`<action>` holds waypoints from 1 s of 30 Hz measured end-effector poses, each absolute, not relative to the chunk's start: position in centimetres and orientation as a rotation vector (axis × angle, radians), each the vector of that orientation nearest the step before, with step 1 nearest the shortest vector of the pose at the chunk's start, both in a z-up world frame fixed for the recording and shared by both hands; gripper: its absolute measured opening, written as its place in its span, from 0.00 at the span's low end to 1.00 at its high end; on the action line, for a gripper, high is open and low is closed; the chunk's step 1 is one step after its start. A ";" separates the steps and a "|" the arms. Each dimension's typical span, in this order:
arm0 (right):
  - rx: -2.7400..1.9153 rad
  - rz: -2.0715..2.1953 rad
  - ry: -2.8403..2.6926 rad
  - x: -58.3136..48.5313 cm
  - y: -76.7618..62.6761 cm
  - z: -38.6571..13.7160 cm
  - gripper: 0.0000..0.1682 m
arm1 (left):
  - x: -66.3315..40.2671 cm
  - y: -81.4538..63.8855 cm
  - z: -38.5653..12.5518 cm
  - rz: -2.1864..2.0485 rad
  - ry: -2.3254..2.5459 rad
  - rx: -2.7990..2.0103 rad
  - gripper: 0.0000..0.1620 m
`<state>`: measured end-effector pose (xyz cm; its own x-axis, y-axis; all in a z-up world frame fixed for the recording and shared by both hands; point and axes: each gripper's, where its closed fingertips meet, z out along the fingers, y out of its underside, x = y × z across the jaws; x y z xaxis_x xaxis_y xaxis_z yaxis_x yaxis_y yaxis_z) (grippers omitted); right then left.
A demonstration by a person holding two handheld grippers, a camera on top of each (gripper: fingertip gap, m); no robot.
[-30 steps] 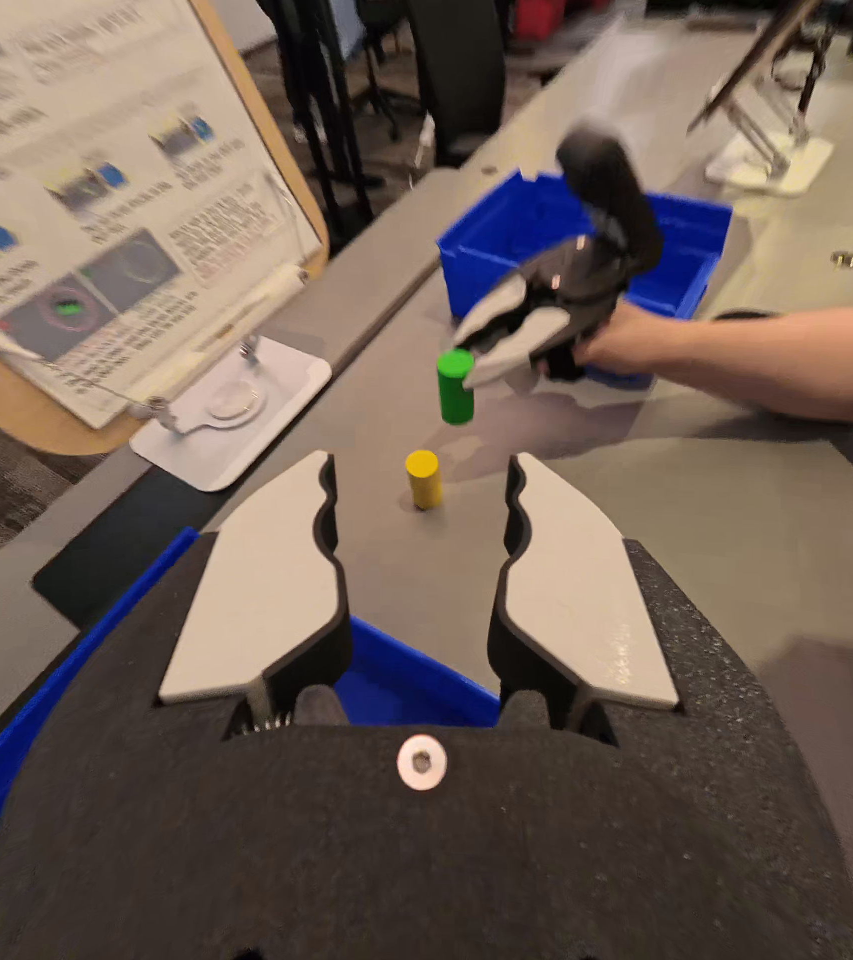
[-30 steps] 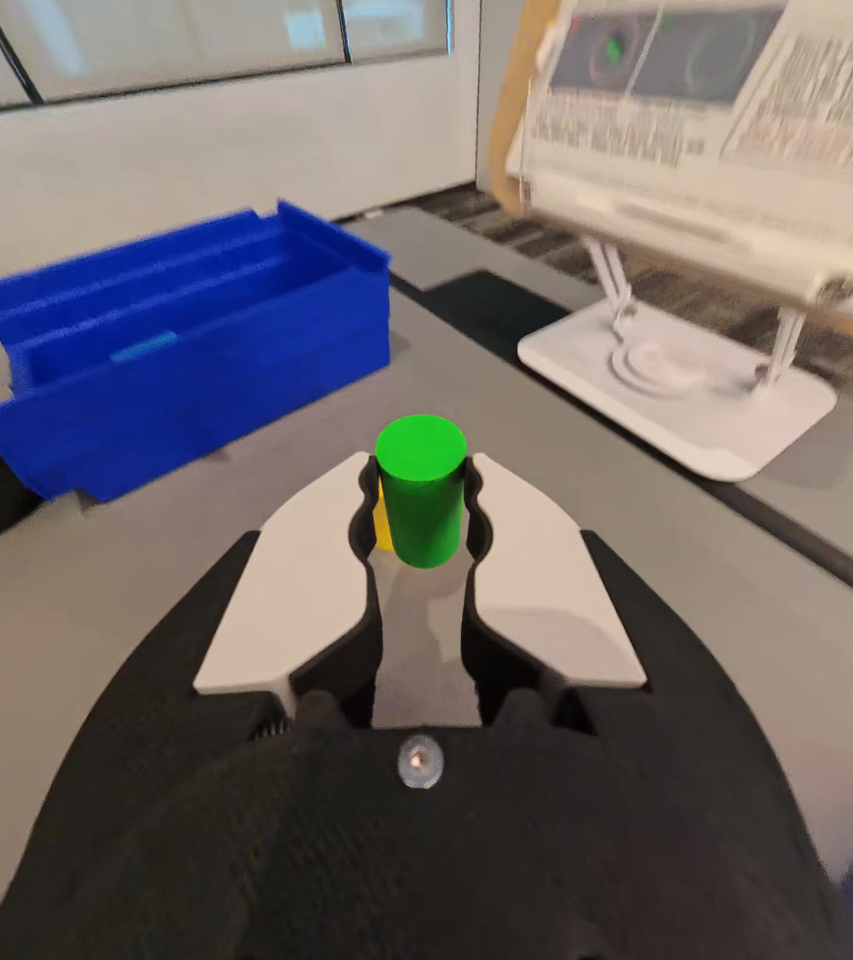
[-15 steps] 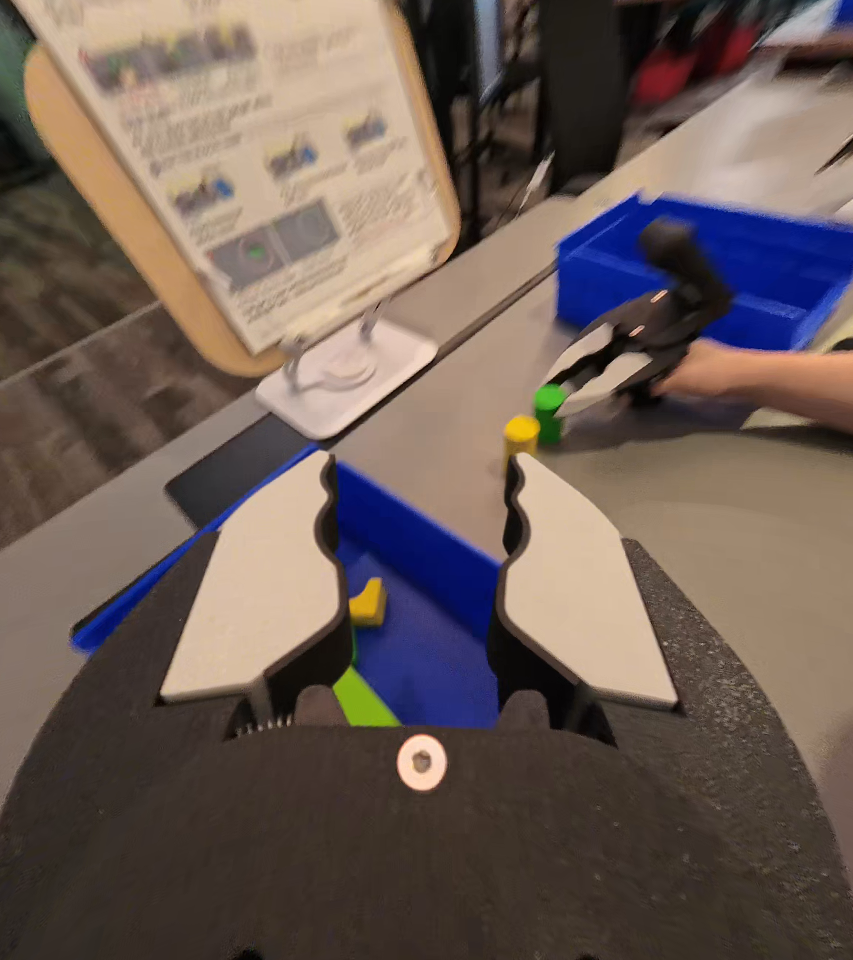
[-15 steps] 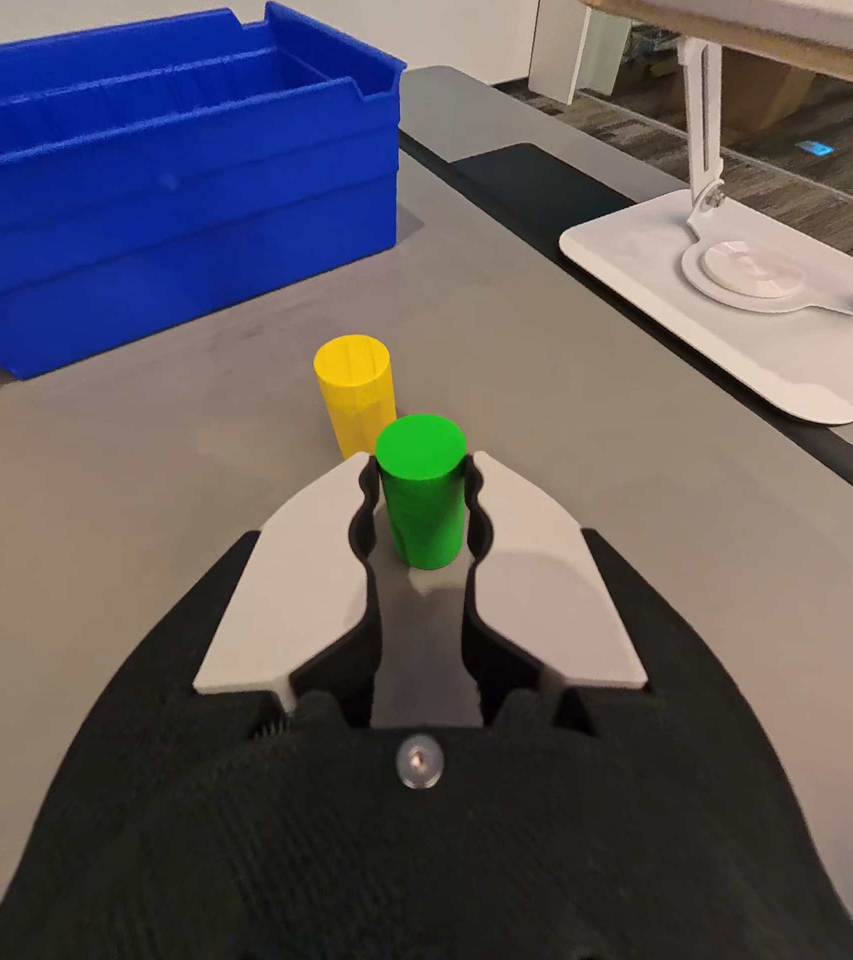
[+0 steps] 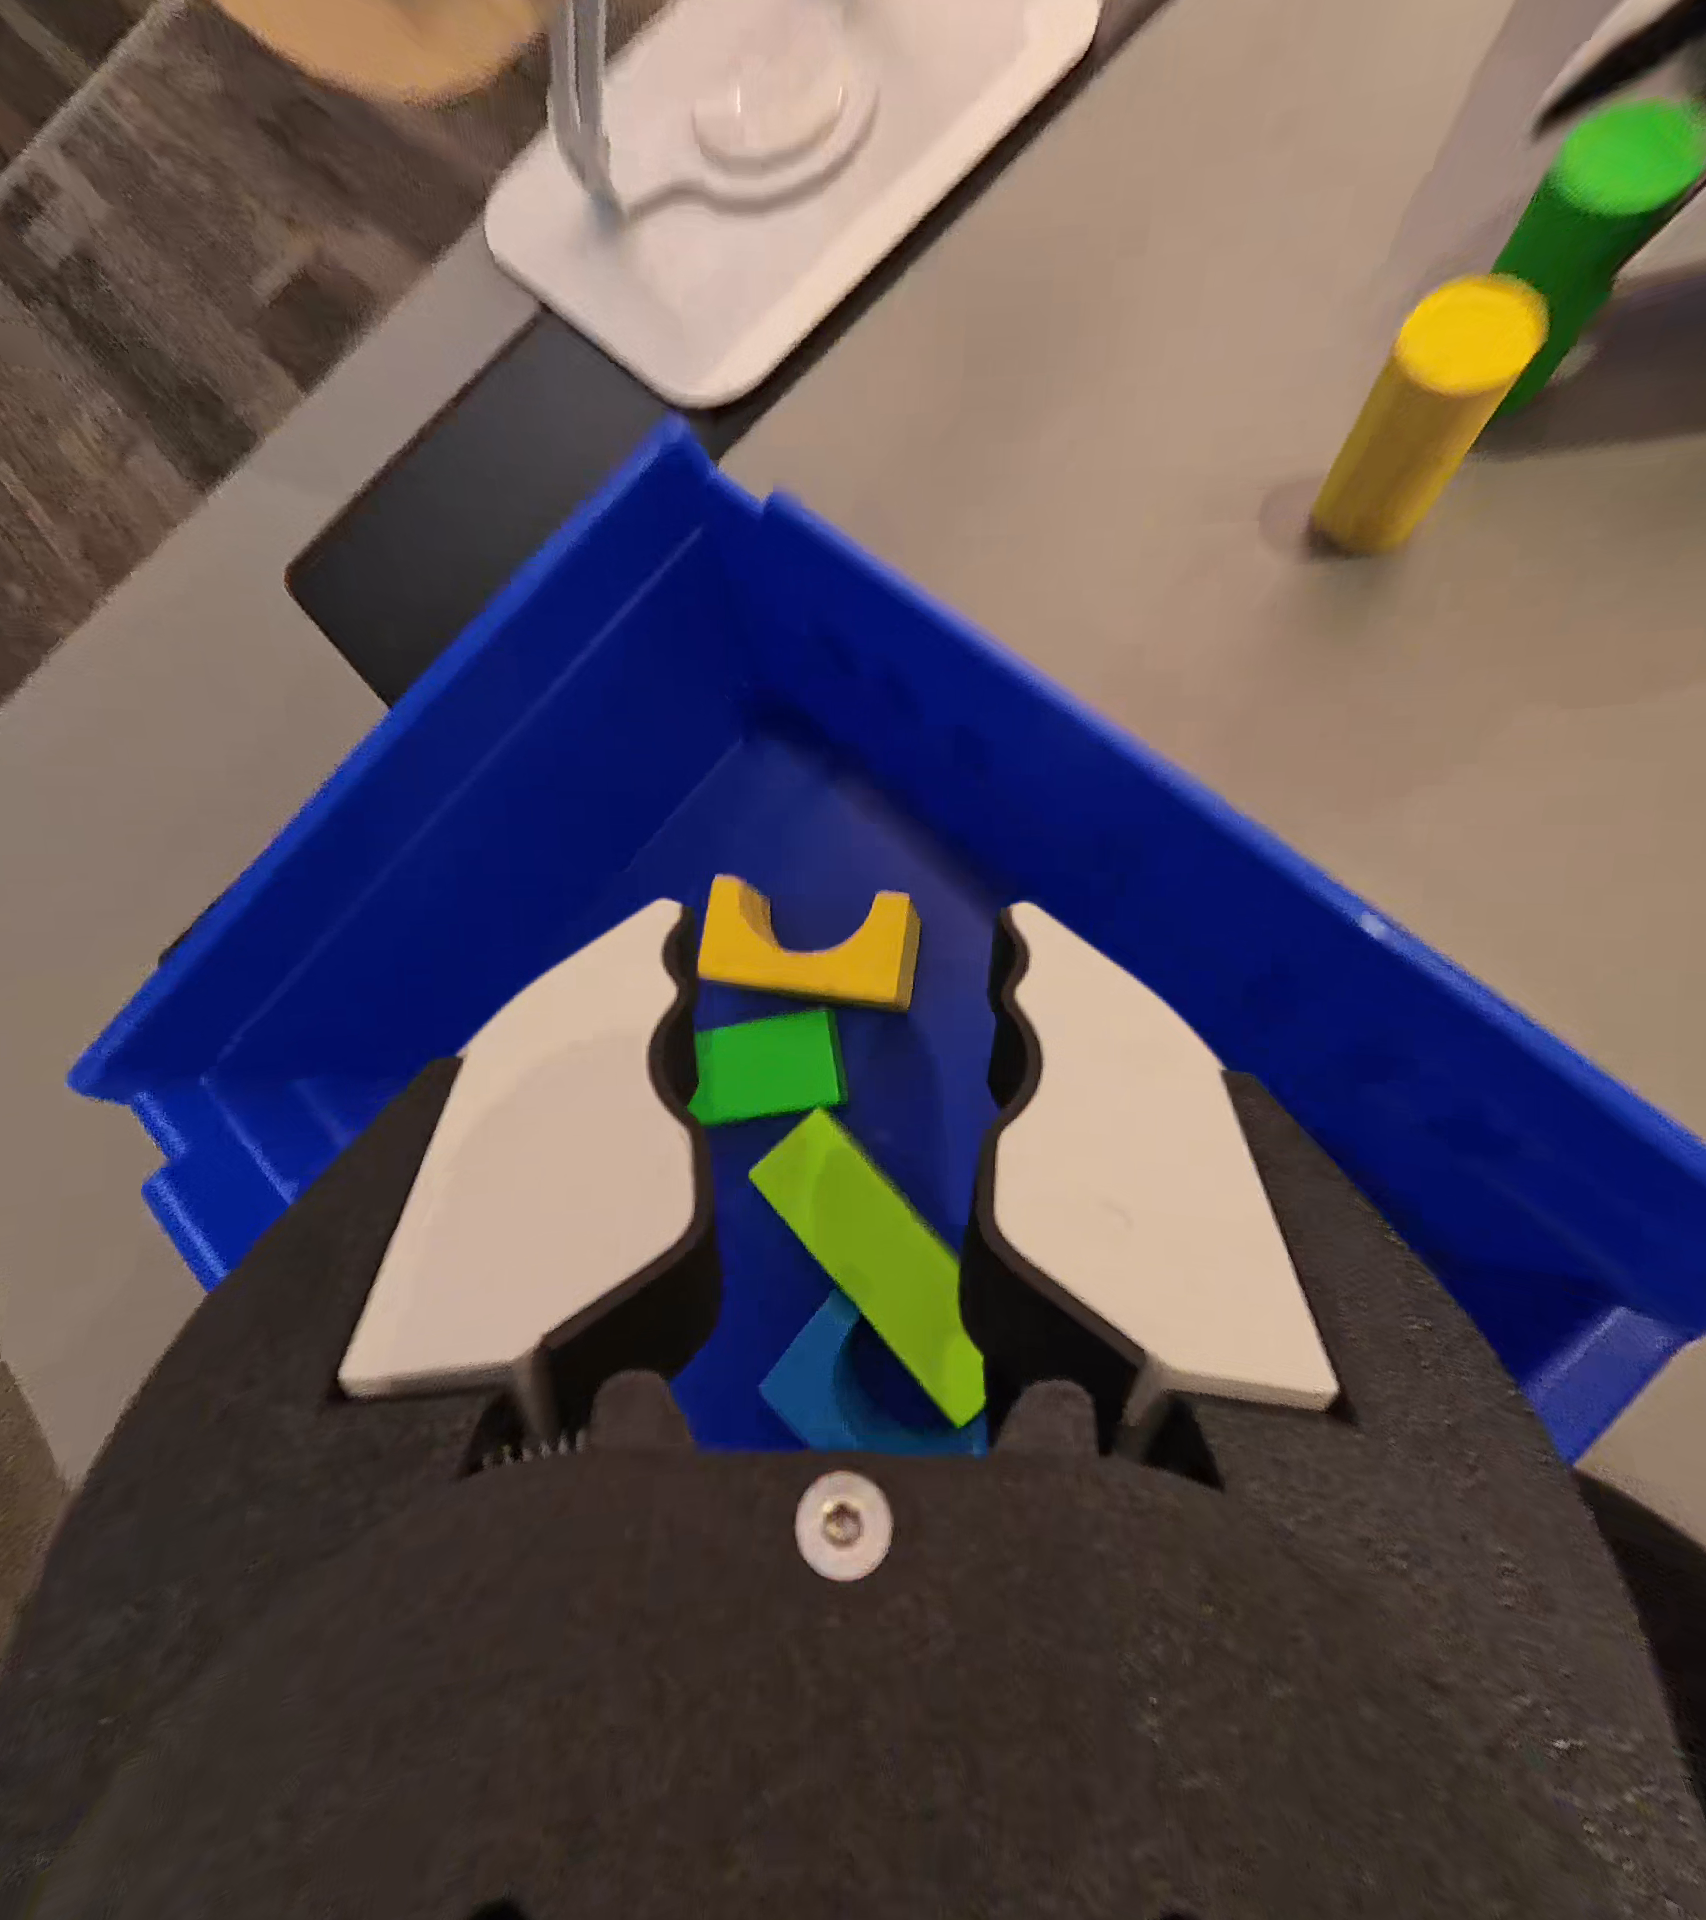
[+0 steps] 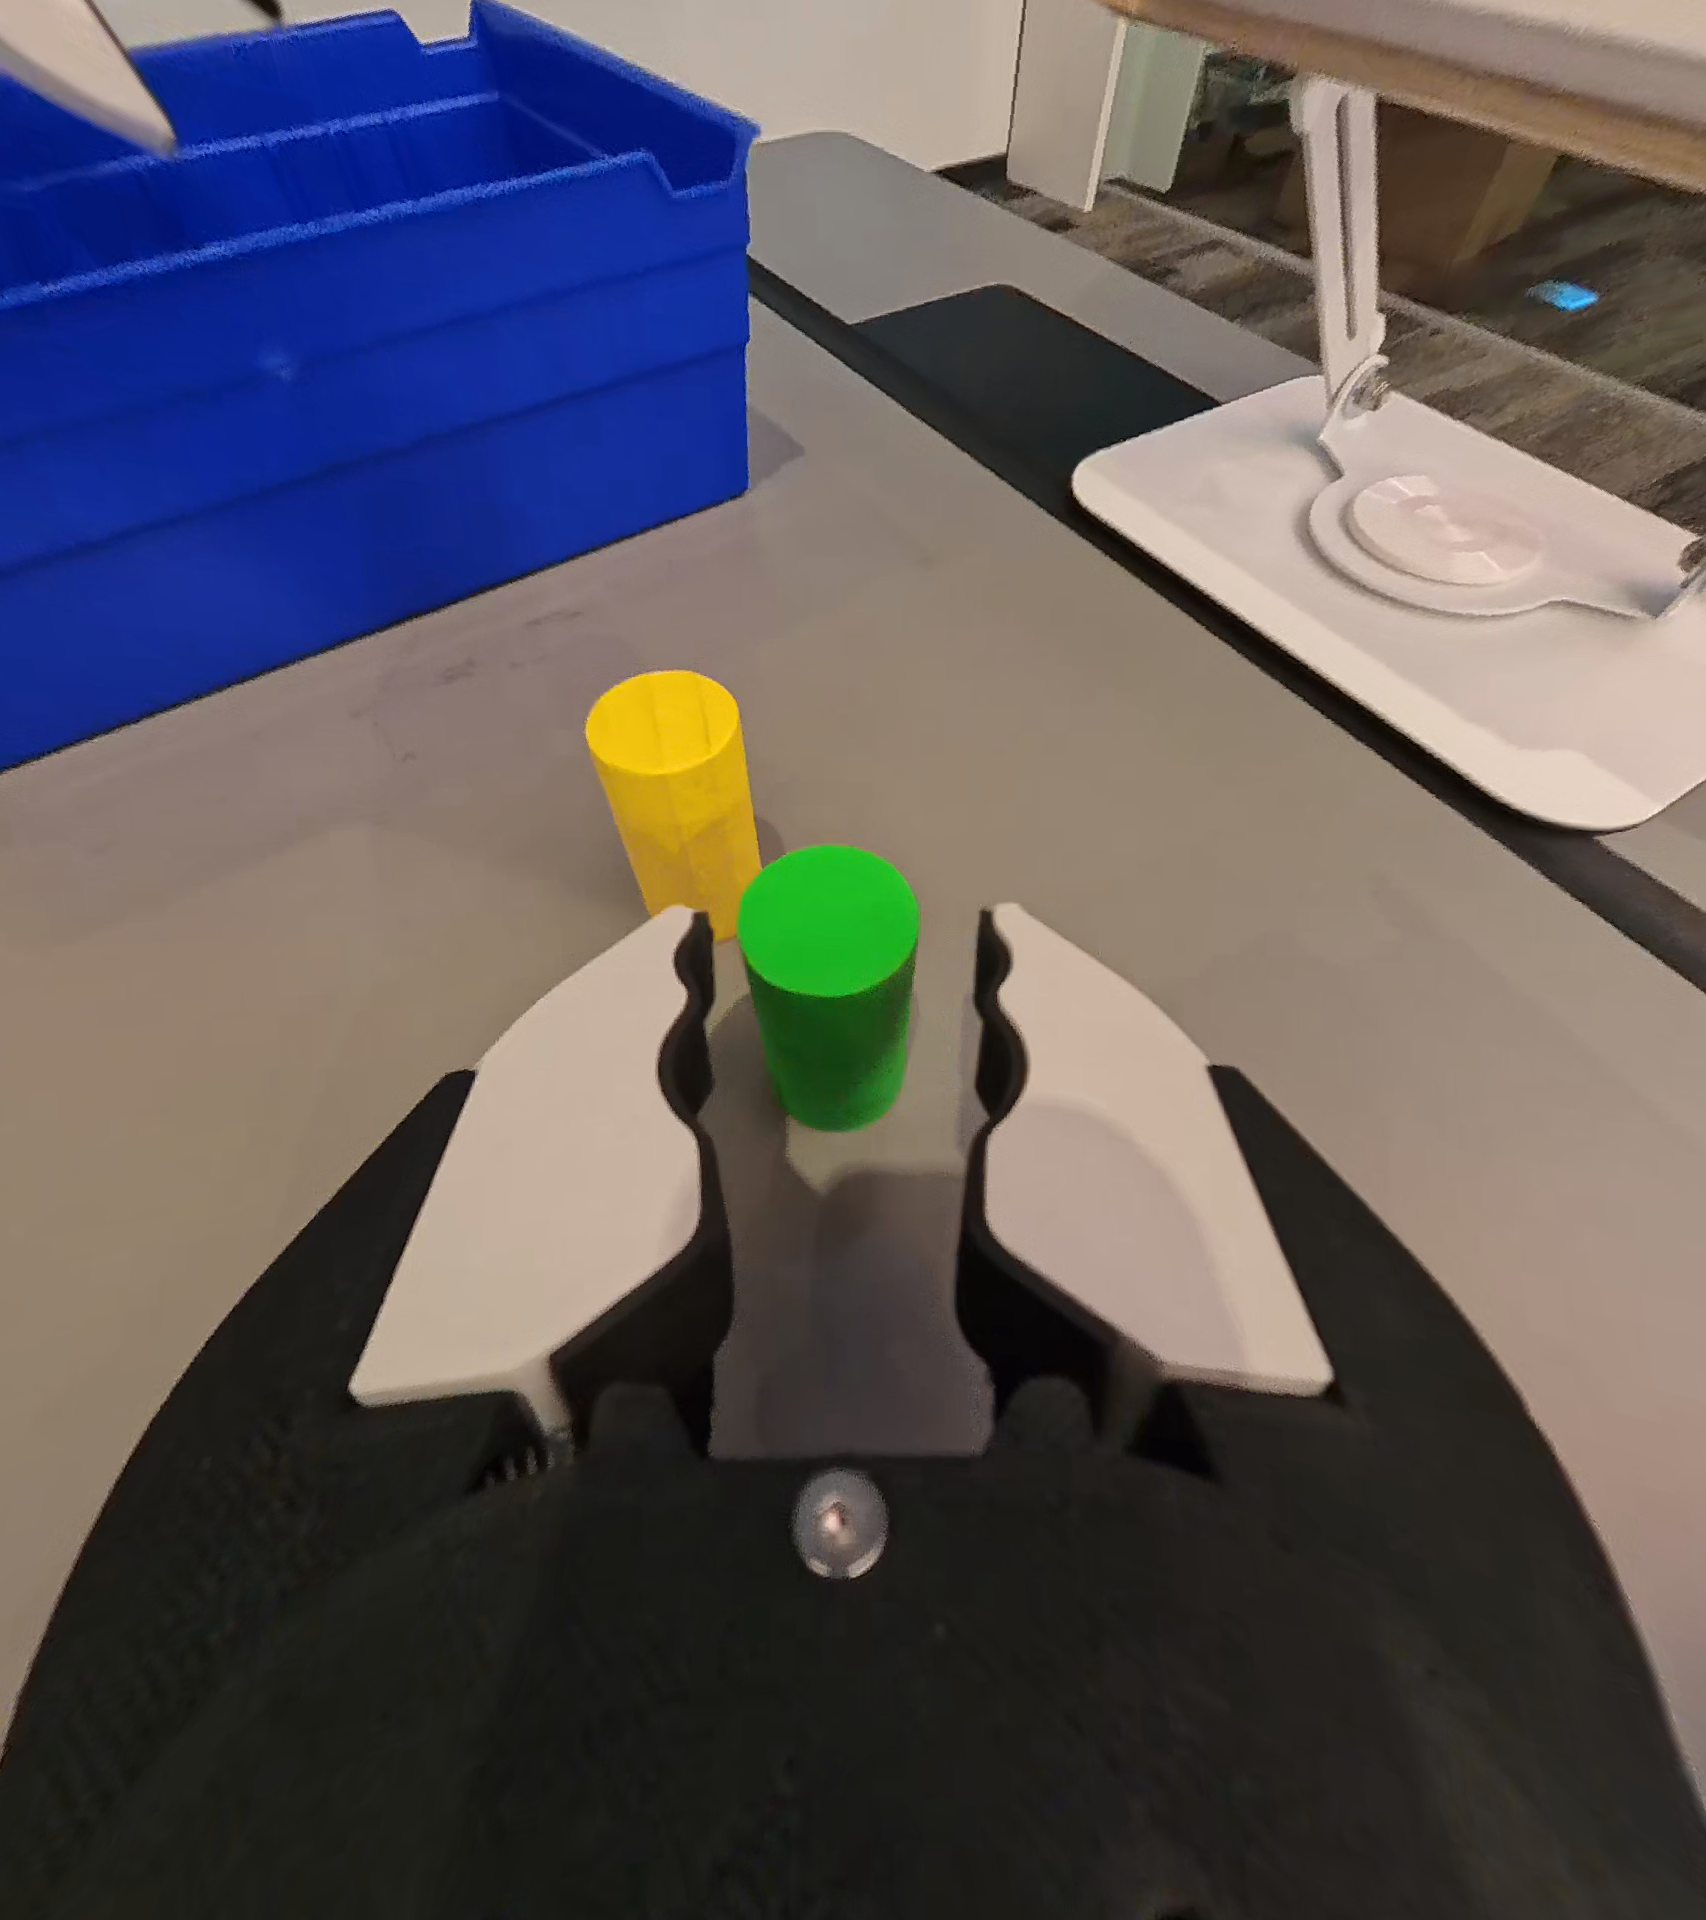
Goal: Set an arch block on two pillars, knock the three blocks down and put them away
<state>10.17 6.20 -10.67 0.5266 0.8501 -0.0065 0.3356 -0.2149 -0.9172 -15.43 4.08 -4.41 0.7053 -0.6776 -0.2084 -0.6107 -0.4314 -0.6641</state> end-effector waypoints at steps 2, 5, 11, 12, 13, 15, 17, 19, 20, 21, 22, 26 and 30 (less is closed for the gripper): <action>-1.763 0.659 -0.982 10.0 6.1 -10.1 0.32 | -16.9 4.1 -5.9 -0.030 0.967 -2.269 0.32; -1.738 0.659 -0.971 9.8 6.0 -9.3 0.34 | -19.4 2.7 -7.5 0.046 0.894 -2.487 0.22; -1.711 0.634 -1.001 9.6 5.6 -8.5 0.34 | -22.7 -1.9 -8.5 0.188 0.641 -2.847 0.22; -1.707 0.633 -1.005 9.5 5.5 -8.4 0.34 | -22.6 -2.6 -8.9 0.149 0.610 -2.900 0.22; -1.702 0.633 -1.008 9.5 5.4 -8.3 0.34 | -22.5 -3.0 -9.3 0.123 0.578 -2.939 0.23; -1.697 0.636 -1.017 9.3 5.2 -8.1 0.34 | -23.3 -3.0 -10.1 0.170 0.513 -2.990 0.23; -1.691 0.641 -1.023 9.2 5.1 -7.9 0.34 | -24.2 -3.0 -10.8 0.216 0.456 -3.036 0.23; -1.686 0.639 -1.027 9.2 4.9 -7.7 0.34 | -24.5 -3.2 -11.7 0.205 0.419 -3.088 0.22; -1.683 0.640 -1.030 9.1 4.9 -7.7 0.34 | -24.6 -3.4 -12.1 0.195 0.404 -3.112 0.22; -1.682 0.641 -1.033 9.1 4.8 -7.6 0.34 | -25.0 -3.6 -12.4 0.213 0.382 -3.132 0.23; -1.681 0.642 -1.036 9.1 4.8 -7.6 0.34 | -25.3 -3.8 -12.6 0.234 0.364 -3.151 0.23; -1.681 0.643 -1.048 9.0 4.7 -7.6 0.34 | -26.1 -4.6 -13.3 0.244 0.291 -3.217 0.22; -1.683 0.637 -1.062 8.9 4.5 -7.7 0.34 | -26.2 -4.7 -13.7 0.258 0.288 -3.244 0.21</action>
